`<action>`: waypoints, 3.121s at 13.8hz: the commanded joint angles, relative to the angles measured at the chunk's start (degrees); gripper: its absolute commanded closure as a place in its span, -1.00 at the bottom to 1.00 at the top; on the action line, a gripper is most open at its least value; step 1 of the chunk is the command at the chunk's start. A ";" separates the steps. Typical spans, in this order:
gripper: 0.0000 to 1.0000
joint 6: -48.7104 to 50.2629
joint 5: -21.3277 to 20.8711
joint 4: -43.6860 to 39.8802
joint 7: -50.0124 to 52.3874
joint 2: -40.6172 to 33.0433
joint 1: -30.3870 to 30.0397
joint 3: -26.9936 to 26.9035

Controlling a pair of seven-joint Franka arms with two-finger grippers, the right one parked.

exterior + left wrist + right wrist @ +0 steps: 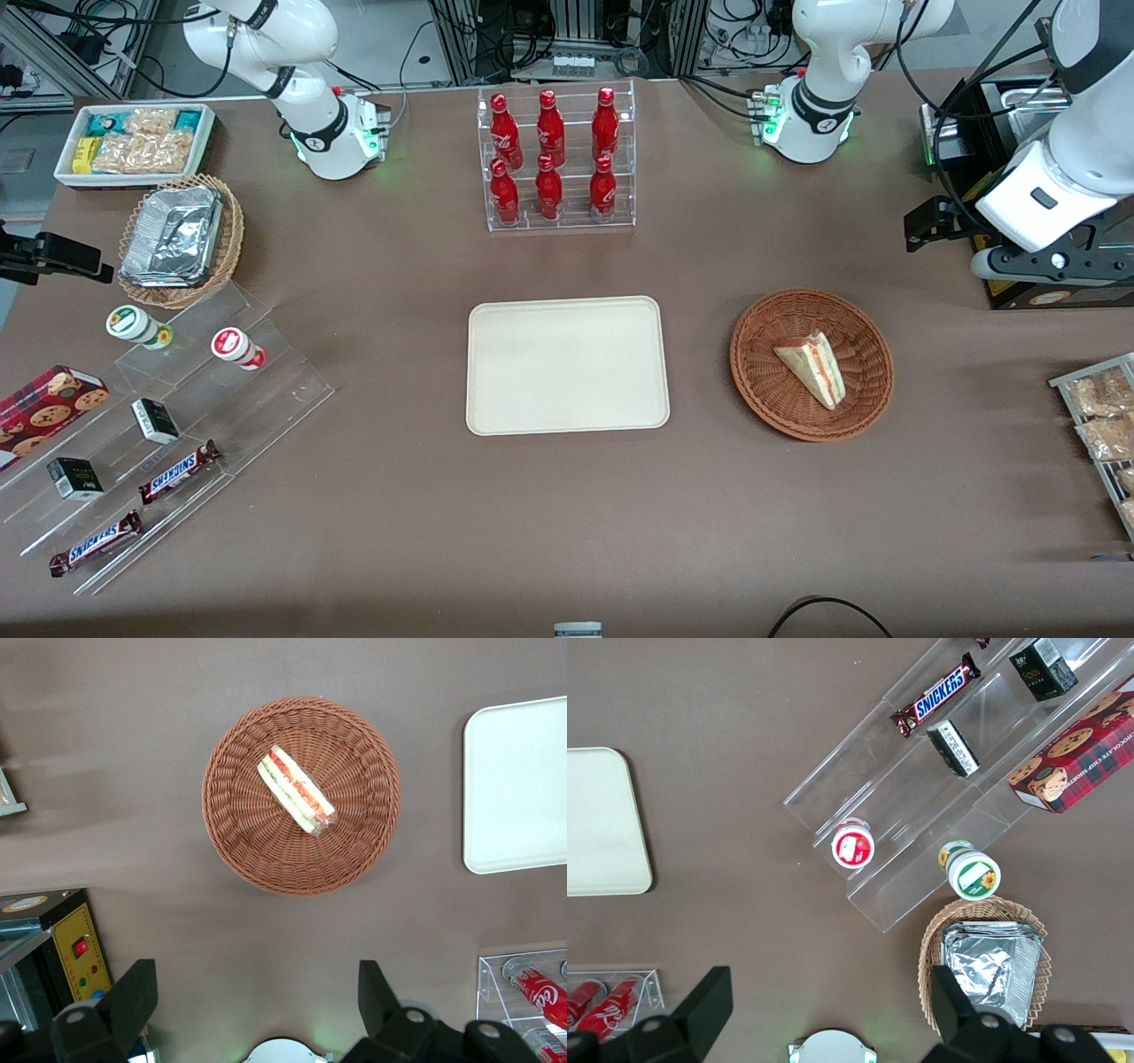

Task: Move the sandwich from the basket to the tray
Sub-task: 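Move the left gripper down over the wrapped sandwich in the wicker basket, then close the left gripper on the sandwich and lift it from the basket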

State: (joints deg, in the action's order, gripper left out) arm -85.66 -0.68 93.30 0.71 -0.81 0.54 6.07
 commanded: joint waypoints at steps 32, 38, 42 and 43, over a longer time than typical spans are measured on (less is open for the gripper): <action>-1.00 -54.88 0.42 34.58 52.90 10.82 3.85 0.69; -1.00 -57.16 0.25 34.40 52.90 15.74 3.85 0.61; 0.82 -56.55 -0.02 34.40 52.73 16.19 3.59 0.43; 1.00 -55.68 -0.02 34.05 51.85 15.93 3.50 0.43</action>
State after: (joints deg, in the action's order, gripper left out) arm -142.01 -0.39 127.73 52.58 15.74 3.89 6.80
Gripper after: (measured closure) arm 0.189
